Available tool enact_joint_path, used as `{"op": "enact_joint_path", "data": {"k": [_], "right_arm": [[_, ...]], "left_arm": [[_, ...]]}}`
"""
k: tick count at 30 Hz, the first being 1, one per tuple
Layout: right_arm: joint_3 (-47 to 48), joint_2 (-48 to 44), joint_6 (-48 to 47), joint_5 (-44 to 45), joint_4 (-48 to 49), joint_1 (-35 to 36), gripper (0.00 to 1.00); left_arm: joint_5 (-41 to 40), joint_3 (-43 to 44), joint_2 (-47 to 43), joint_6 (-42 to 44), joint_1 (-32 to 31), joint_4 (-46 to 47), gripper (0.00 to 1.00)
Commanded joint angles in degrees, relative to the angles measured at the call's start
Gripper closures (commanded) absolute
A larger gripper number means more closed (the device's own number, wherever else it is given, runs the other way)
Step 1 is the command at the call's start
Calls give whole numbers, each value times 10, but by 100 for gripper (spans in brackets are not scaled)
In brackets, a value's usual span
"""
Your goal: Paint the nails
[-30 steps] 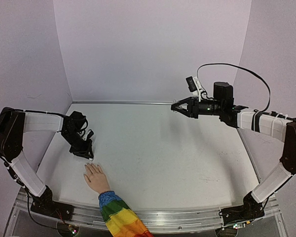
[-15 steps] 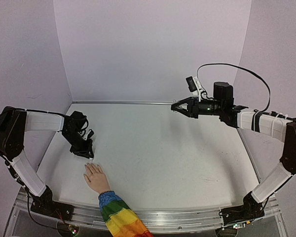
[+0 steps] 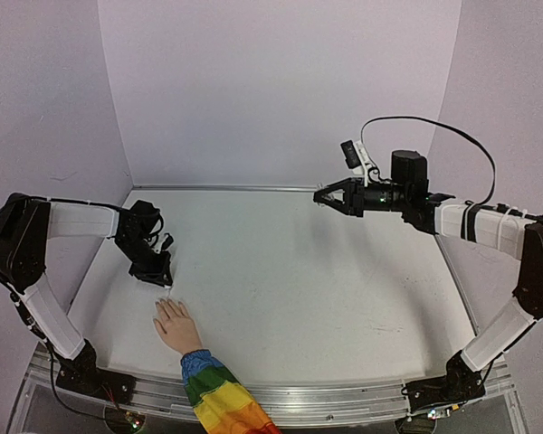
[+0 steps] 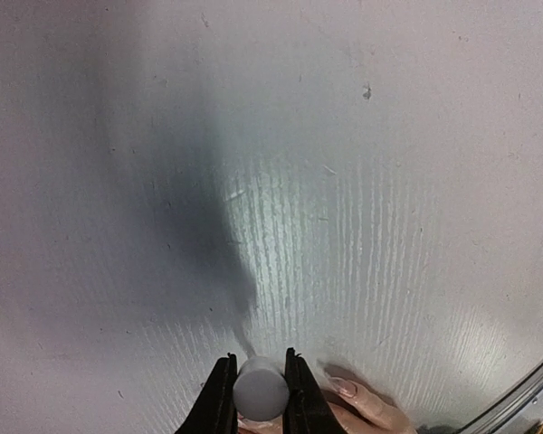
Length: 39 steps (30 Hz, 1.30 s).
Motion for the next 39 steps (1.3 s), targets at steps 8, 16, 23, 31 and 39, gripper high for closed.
{"op": "enact_joint_path", "data": {"k": [8, 16, 23, 31, 39], "right_arm": [[12, 2, 4, -22, 35, -2, 100], [9, 1, 3, -25, 35, -1, 100], [5, -2, 3, -24, 36, -2, 100], [3, -5, 3, -21, 36, -2, 100], [5, -1, 4, -23, 36, -1, 100]], "left_arm": [[-7, 21, -53, -1, -1, -22, 100], [17, 4, -66, -18, -3, -22, 100], [20, 5, -50, -17, -6, -22, 100], [23, 4, -39, -17, -9, -20, 100], [23, -1, -32, -17, -10, -14, 100]]}}
